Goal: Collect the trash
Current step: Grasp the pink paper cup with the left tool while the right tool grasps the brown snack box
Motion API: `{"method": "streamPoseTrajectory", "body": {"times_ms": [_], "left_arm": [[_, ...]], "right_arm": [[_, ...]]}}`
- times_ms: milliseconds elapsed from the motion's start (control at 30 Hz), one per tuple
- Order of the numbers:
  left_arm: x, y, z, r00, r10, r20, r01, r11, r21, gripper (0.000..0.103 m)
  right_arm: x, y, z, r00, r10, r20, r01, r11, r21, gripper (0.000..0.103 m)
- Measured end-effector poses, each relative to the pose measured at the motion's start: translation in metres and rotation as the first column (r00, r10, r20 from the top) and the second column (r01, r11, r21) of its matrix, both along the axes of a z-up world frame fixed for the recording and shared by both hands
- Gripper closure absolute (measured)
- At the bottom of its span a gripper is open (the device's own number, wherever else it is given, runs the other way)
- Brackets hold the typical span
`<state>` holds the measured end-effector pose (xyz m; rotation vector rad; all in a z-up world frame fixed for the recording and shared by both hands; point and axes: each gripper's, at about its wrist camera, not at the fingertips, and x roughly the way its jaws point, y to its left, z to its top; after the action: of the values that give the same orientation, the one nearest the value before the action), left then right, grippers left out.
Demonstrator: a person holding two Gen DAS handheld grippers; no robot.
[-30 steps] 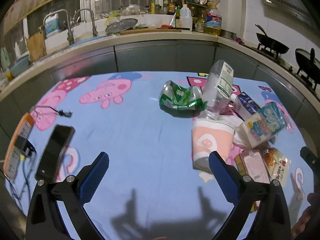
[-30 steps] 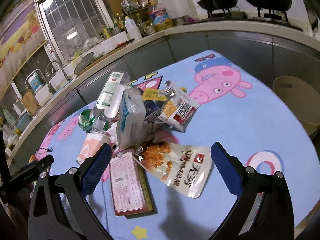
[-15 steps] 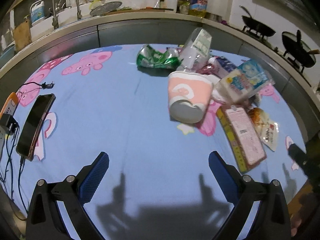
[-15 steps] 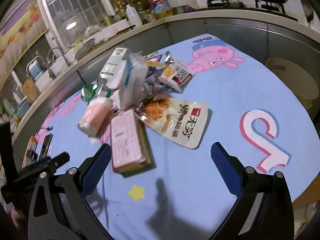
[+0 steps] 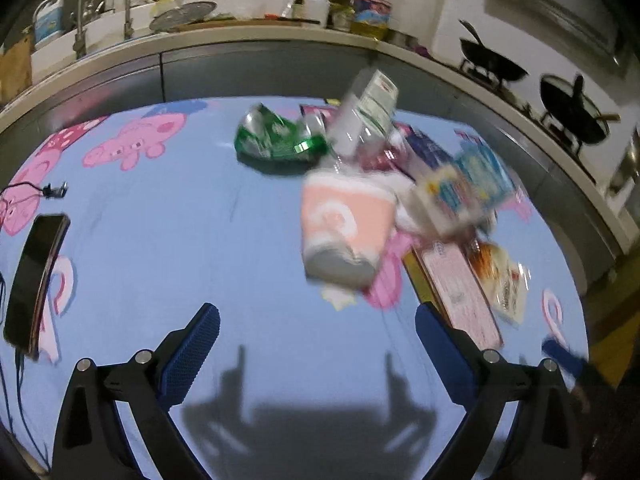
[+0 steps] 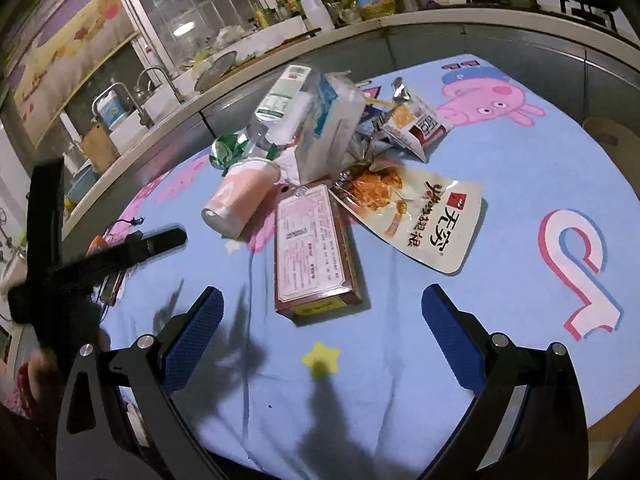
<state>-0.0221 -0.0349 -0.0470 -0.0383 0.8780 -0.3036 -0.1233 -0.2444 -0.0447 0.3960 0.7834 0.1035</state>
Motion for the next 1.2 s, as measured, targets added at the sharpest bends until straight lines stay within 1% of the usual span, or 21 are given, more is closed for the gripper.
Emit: {"method": "streamPoseTrajectory", "body": {"times_ms": [67,200,300,367,400,433,467,533,567,600,633,667,700,767,867,933,1000,1100,1200], "left_arm": [[0.016,-0.006,0.0,1.0,0.004,0.018,-0.005,1.0,0.017,0.005],[0.04,-0.028,-0.009,0.999,-0.034,0.027,0.032,0.998,0.058,0.004],[0.058,-0.041,-0.024,0.999,-0.051,-0.003,0.051,0.994,0.093,0.004],[0.068,-0.046,-0.034,0.998,-0.058,-0.038,0.062,0.994,0.095,0.014],[0.07,-0.047,-0.038,0.997,-0.062,-0.051,0.066,0.993,0.093,0.03],[0.071,-0.048,-0.041,0.996,-0.062,-0.062,0.068,0.993,0.094,0.039],[0.069,-0.047,-0.04,0.997,-0.062,-0.048,0.066,0.993,0.094,0.039],[0.063,-0.043,-0.038,0.996,-0.075,-0.045,0.078,0.995,0.069,0.04],[0.057,-0.039,-0.037,0.996,-0.08,-0.043,0.082,0.995,0.059,0.041],[0.05,-0.033,-0.035,0.996,-0.079,-0.04,0.081,0.995,0.055,0.041],[0.045,-0.029,-0.033,0.996,-0.081,-0.037,0.083,0.996,0.045,0.041],[0.039,-0.022,-0.031,0.996,-0.087,-0.031,0.088,0.996,0.025,0.041],[0.029,-0.013,-0.027,0.996,-0.092,-0.018,0.092,0.996,0.003,0.041],[0.015,-0.002,-0.021,0.995,-0.096,0.004,0.096,0.995,-0.014,0.041],[0.003,0.007,-0.016,0.996,-0.089,0.021,0.09,0.996,-0.022,0.041],[-0.002,0.013,-0.017,0.996,-0.083,0.02,0.084,0.996,-0.025,0.041],[-0.006,0.014,-0.02,0.997,-0.083,0.01,0.083,0.996,-0.019,0.041],[-0.007,0.01,-0.028,0.996,-0.084,-0.016,0.084,0.996,-0.01,0.041],[-0.008,0.004,-0.034,0.996,-0.085,-0.03,0.085,0.996,0.013,0.04]], "right_arm": [[0.005,0.002,-0.002,1.0,0.01,-0.015,-0.01,1.0,-0.015,0.005],[0.018,0.005,-0.008,0.999,0.017,-0.032,-0.019,0.997,-0.075,0.005],[0.03,0.009,-0.014,0.999,0.032,-0.043,-0.037,0.993,-0.113,0.005],[0.036,0.014,-0.018,0.997,0.054,-0.049,-0.06,0.989,-0.135,0.005],[0.041,0.019,-0.021,0.996,0.066,-0.054,-0.074,0.985,-0.158,0.005],[0.044,0.022,-0.023,0.996,0.073,-0.055,-0.082,0.981,-0.173,0.005],[0.047,0.025,-0.026,0.995,0.079,-0.056,-0.089,0.977,-0.193,0.005],[0.053,0.029,-0.031,0.995,0.079,-0.059,-0.09,0.969,-0.23,0.006],[0.055,0.031,-0.033,0.995,0.083,-0.061,-0.095,0.965,-0.243,0.017],[0.057,0.033,-0.035,0.993,0.094,-0.065,-0.107,0.961,-0.256,0.024],[0.055,0.035,-0.034,0.993,0.109,-0.051,-0.119,0.956,-0.267,0.037],[0.054,0.036,-0.033,0.99,0.137,-0.045,-0.144,0.958,-0.25,0.044],[0.052,0.037,-0.031,0.99,0.139,-0.038,-0.144,0.956,-0.255,0.044],[0.046,0.037,-0.025,0.988,0.152,-0.006,-0.148,0.958,-0.245,0.045],[0.034,0.04,-0.014,0.983,0.175,0.059,-0.157,0.96,-0.234,0.045],[0.028,0.046,-0.01,0.977,0.199,0.079,-0.174,0.953,-0.249,0.045],[0.025,0.051,-0.011,0.973,0.221,0.069,-0.196,0.944,-0.266,0.045],[0.024,0.055,-0.018,0.97,0.241,0.037,-0.223,0.938,-0.267,0.045],[0.024,0.054,-0.022,0.971,0.237,0.012,-0.226,0.938,-0.262,0.045]]}}
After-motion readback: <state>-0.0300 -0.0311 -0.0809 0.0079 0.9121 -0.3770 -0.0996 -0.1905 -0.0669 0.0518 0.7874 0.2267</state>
